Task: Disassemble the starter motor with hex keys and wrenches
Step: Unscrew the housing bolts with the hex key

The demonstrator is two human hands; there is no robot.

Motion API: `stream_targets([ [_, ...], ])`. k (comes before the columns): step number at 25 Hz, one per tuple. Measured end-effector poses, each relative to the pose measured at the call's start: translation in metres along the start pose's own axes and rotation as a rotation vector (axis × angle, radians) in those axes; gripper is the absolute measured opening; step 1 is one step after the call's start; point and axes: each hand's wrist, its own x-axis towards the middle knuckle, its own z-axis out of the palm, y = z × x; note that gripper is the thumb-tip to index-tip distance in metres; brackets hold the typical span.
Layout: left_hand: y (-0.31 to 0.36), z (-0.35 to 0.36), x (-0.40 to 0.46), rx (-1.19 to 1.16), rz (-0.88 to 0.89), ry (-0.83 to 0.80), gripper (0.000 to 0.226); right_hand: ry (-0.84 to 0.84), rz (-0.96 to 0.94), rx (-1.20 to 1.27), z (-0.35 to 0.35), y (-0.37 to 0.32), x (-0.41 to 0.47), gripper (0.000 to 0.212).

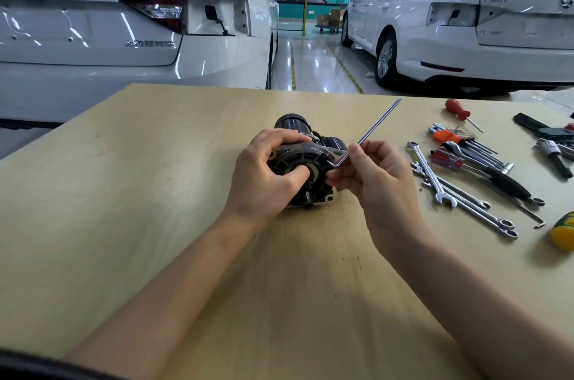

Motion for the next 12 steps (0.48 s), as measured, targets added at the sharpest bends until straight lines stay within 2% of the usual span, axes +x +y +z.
stream_targets([
  [2,0.0,0.0,0.0,0.008,0.0,-0.001,0.039,-0.013,-0.028,-0.012,0.0,0.0,0.0,0.011],
  [4,0.0,0.0,0.0,0.019,0.001,0.005,0.04,-0.047,-0.149,-0.15,0.0,0.0,0.001,0.012],
  [7,0.003,0.0,0.0,-0.038,-0.047,0.001,0.043,-0.116,-0.584,-0.622,-0.001,-0.001,0.005,0.007],
  [9,0.004,-0.001,0.002,-0.33,-0.213,0.057,0.039,-0.191,-0.863,-0.889,-0.003,0.001,0.005,0.005],
  [12,-0.002,-0.016,0.013,-1.025,-0.58,0.243,0.036,-0.303,-0.974,-1.091,-0.001,0.008,0.003,0.007],
])
